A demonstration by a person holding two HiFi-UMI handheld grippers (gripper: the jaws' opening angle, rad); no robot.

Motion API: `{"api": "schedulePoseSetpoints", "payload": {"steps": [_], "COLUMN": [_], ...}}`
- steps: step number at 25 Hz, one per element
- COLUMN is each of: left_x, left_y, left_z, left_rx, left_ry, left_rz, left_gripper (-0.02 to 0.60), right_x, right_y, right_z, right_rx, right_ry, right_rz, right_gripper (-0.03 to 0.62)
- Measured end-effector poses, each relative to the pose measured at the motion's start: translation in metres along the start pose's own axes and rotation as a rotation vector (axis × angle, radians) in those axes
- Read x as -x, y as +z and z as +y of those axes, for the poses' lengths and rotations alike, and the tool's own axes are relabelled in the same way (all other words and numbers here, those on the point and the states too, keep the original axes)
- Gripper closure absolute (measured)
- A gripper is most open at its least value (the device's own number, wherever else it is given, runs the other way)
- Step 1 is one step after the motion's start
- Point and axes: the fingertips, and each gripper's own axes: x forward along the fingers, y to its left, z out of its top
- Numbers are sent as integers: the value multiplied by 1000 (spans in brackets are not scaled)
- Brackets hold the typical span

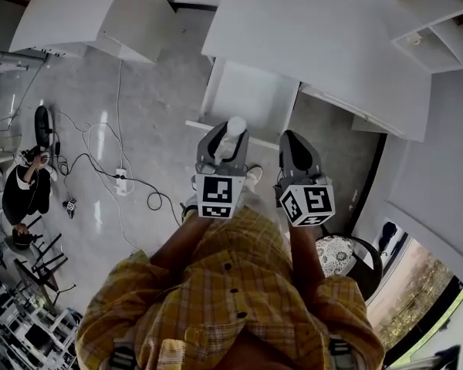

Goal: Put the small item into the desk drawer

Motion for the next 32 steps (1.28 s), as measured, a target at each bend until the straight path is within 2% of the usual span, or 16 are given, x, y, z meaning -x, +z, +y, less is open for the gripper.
{"api": "schedulePoseSetpoints", "payload": {"steps": [9,14,22,32], "left_x": [-37,-55,-88,-130], "left_y": [-31,-53,-84,-116], "left_z": [22,36,61,71], "left_rx": [15,58,89,107], "left_ry": [6,8,4,-4], "left_rz": [114,178,250,351], "left_gripper": [413,413,413,413], "right_x": [-33,-47,-70,-95], "right_y": [-15,-29,-56,-79], "right_z": [-12,-20,-27,-37], "right_rx": [-21,-37,-71,-93], "right_ry": [-20,-32,-60,-73], "right_rz": [48,75,121,166], "right_gripper": [606,606,605,605]}}
